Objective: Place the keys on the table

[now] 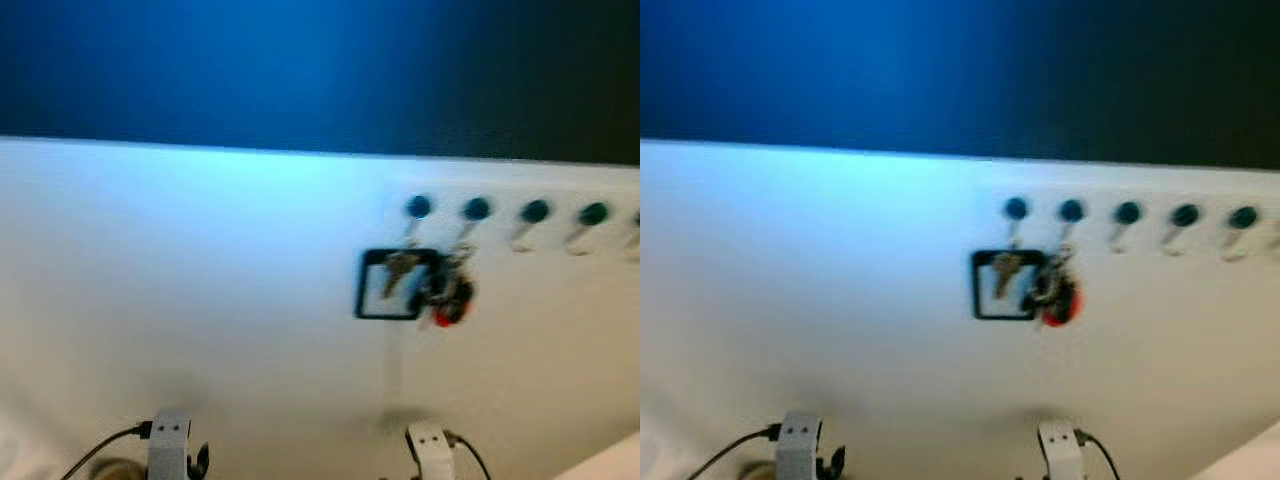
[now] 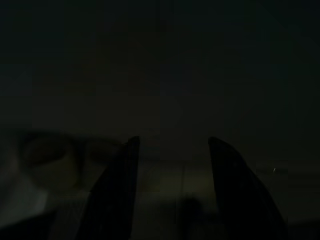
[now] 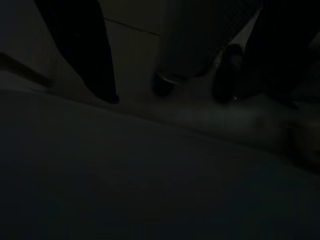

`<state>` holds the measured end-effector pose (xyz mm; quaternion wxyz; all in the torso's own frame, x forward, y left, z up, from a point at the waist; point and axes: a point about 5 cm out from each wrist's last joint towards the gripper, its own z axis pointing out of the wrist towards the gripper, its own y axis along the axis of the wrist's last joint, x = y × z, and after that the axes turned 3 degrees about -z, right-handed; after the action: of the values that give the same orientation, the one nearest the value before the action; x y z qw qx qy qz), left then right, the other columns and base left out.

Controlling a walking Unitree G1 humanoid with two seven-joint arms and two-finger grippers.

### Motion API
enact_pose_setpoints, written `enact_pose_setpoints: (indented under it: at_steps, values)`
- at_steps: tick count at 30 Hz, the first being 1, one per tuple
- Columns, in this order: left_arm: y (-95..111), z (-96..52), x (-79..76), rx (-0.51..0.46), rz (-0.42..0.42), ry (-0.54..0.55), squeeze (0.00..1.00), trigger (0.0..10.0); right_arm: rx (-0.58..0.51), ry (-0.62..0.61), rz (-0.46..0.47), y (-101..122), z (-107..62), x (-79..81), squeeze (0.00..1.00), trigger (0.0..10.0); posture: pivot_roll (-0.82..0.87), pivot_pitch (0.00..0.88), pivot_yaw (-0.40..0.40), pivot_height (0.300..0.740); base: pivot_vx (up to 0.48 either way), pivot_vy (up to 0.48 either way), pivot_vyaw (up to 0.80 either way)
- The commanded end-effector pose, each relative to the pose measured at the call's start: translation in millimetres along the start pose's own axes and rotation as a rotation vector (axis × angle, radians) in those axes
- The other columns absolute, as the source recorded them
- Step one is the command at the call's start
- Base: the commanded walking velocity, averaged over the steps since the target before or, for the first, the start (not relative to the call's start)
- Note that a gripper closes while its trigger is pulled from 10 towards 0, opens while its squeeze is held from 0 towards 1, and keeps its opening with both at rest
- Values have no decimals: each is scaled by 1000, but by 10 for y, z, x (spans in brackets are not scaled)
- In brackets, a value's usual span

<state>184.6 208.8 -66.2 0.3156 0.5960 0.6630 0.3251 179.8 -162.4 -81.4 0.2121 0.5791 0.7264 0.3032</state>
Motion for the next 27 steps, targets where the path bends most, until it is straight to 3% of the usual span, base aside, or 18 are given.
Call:
enact_pose_setpoints:
  at_steps: [1, 20, 27]
  values:
    - [-32, -18, 20, 11, 6, 4, 0, 10000, 21, 7, 14, -67, -12, 45, 0, 10000, 67, 56, -6, 740, 0, 0, 0]
    - [1, -14, -5, -12, 46, -12, 0, 10000, 32, 4, 14, -88, -20, 28, 0, 10000, 60, 55, -7, 740, 0, 0, 0]
    - [-8, -13, -37, -9, 59, -26, 0, 10000, 31, 1, 10, -85, -24, 8, 0, 10000, 52, 52, -9, 740, 0, -467, 0]
